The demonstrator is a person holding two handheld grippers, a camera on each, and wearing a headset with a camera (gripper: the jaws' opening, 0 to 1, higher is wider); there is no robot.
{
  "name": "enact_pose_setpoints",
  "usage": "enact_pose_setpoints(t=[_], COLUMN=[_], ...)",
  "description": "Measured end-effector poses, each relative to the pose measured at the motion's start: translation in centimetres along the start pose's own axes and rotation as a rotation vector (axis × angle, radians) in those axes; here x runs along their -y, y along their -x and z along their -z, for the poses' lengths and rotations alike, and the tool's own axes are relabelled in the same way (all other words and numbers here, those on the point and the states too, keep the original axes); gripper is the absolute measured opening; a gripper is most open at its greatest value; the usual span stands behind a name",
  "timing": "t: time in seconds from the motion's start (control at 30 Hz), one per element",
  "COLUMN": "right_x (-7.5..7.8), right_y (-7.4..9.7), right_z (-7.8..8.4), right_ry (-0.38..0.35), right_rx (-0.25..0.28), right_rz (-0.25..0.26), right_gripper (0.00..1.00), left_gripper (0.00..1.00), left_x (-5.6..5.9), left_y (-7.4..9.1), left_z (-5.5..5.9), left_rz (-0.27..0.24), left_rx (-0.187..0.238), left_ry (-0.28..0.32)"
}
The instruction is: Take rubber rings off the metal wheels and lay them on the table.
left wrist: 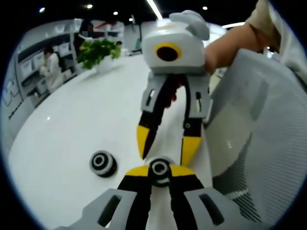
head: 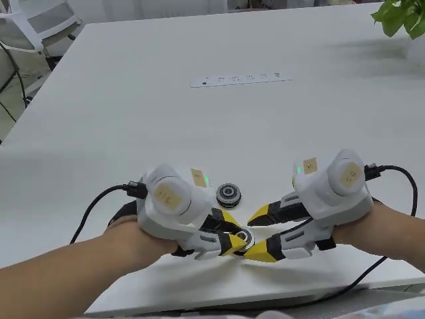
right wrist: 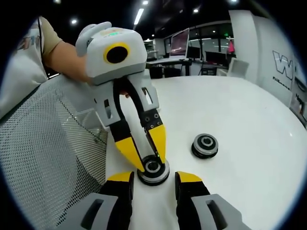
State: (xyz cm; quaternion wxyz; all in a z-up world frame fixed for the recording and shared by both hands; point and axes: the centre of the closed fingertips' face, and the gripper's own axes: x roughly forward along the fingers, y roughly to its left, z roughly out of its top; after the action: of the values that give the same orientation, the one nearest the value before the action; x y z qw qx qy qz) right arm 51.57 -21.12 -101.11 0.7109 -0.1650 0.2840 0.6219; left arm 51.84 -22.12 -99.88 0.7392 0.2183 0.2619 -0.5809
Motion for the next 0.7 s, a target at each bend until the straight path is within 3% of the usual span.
enact_pose_setpoints(t=[0.7], right_x=[-0.19], right_y=[-0.86], right_z=[0.08], right_ry=[0.016], right_rx=[-0.002], right_rz=[-0.001], right_gripper=[0.26], left_gripper=[0.14], left_x=[-0.09], left_y=[-0.07], left_z=[0.1], left_rz=[-0.009], left_rx=[0.01], left_ry=[0.005])
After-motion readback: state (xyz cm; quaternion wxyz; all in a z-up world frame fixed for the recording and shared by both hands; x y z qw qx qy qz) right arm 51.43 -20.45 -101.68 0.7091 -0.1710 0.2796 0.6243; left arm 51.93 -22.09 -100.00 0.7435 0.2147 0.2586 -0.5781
